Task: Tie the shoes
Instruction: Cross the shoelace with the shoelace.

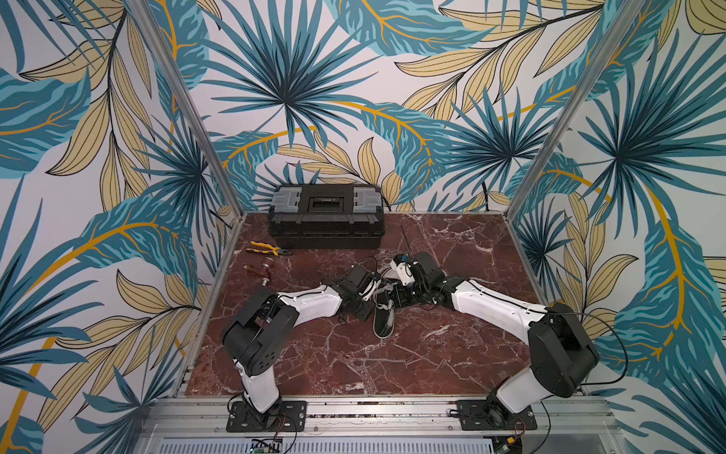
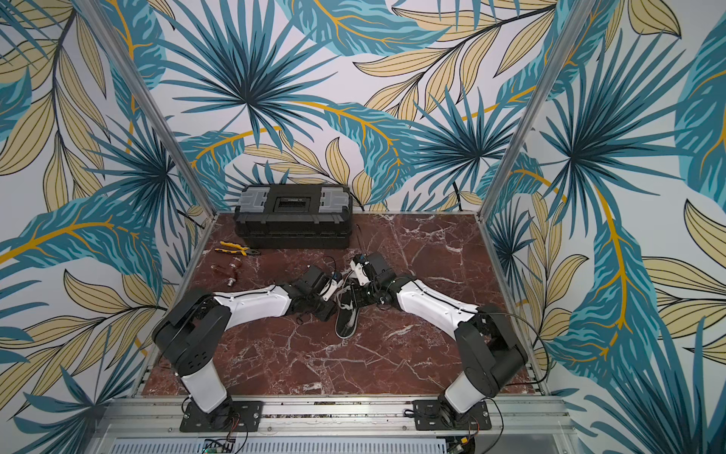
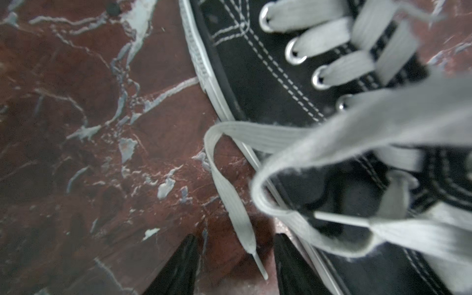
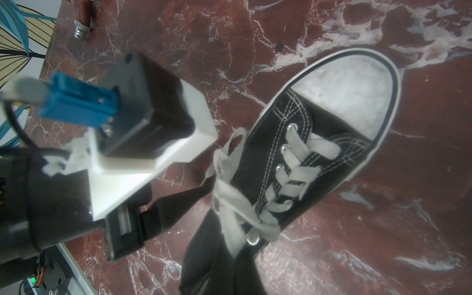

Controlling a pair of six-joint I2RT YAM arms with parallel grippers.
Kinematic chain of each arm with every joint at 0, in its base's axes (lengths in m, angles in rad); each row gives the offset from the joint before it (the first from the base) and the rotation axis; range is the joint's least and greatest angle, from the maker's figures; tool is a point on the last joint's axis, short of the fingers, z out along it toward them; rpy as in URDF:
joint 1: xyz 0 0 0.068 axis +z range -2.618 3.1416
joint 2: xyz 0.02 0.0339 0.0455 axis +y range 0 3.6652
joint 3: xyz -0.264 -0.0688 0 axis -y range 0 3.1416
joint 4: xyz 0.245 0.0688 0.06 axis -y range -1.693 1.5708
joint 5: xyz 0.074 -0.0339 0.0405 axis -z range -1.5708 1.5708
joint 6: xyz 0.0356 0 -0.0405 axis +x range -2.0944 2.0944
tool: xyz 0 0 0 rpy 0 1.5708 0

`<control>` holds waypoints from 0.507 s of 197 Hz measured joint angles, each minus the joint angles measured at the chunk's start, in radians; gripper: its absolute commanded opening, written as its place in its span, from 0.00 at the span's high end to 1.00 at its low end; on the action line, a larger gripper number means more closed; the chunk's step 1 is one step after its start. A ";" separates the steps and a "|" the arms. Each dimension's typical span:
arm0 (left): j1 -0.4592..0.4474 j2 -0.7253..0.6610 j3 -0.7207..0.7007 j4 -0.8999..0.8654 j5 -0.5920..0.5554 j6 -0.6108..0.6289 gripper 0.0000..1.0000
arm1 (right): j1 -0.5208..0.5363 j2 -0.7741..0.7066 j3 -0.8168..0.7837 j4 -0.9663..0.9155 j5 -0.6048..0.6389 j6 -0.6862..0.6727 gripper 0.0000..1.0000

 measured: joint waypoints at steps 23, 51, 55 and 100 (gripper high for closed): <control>-0.018 0.014 0.009 0.011 -0.049 0.002 0.60 | -0.002 0.000 0.000 0.000 0.000 0.000 1.00; -0.029 0.037 0.025 0.036 -0.069 -0.002 0.76 | -0.004 0.000 0.000 0.000 -0.001 0.000 1.00; -0.029 0.037 0.025 0.039 -0.071 0.000 0.79 | -0.004 0.000 0.000 0.000 -0.001 0.000 1.00; -0.028 0.039 0.024 0.053 -0.087 -0.018 1.00 | -0.014 0.000 0.000 -0.003 -0.038 0.010 1.00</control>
